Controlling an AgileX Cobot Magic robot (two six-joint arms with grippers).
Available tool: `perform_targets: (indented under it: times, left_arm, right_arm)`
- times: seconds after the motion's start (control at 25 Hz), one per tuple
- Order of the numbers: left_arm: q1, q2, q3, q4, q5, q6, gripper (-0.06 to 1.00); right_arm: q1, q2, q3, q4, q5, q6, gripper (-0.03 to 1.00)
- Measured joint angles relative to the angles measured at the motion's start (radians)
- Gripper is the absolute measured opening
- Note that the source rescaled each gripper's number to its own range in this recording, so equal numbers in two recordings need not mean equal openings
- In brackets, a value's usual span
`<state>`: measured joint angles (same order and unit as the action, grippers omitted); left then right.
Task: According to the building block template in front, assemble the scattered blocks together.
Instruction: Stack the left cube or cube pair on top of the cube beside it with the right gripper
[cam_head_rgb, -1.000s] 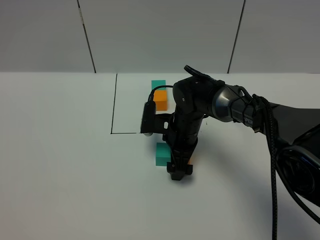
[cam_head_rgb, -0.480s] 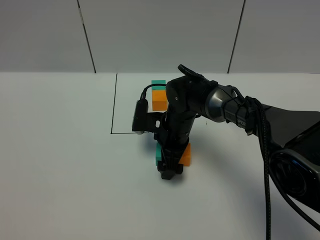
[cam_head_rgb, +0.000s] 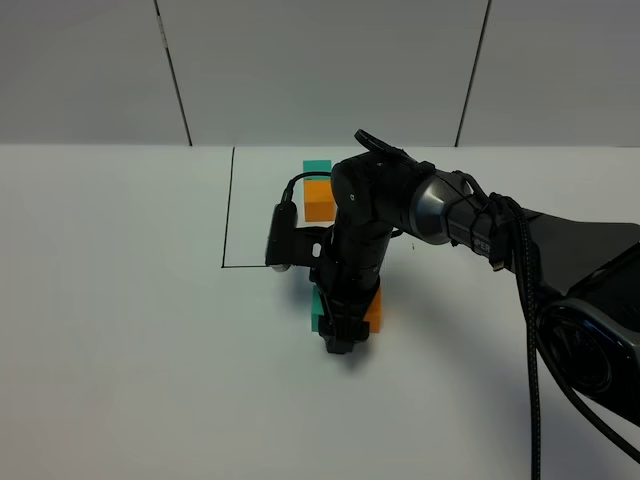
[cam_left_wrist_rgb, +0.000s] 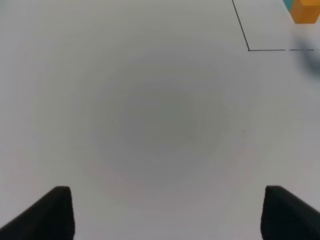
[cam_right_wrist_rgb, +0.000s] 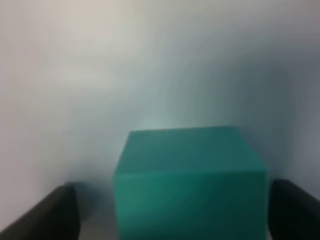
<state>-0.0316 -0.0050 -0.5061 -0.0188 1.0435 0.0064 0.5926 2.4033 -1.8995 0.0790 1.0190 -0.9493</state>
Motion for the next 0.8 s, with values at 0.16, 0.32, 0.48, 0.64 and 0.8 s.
perform_targets:
  times: [0.16, 0.32, 0.48, 0.64, 0.8]
  left_arm:
    - [0.000, 0.000, 0.000, 0.000, 0.000, 0.000, 0.70]
    - [0.000, 0.000, 0.000, 0.000, 0.000, 0.000, 0.70]
    - [0.000, 0.000, 0.000, 0.000, 0.000, 0.000, 0.70]
    - [0.000, 0.000, 0.000, 0.000, 0.000, 0.000, 0.70]
    - [0.000, 0.000, 0.000, 0.000, 0.000, 0.000, 0.70]
  right_arm:
    - [0.000, 0.000, -0.001, -0.001, 0.005, 0.000, 0.39]
    - [0.000, 0.000, -0.001, -0.001, 0.006, 0.001, 0.24]
    - [0.000, 0.000, -0.001, 0.000, 0.004, 0.048, 0.00]
    - [0.000, 0.000, -0.001, 0.001, 0.002, 0.079, 0.00]
    - [0.004, 0.000, -0.001, 0.001, 0.001, 0.178, 0.00]
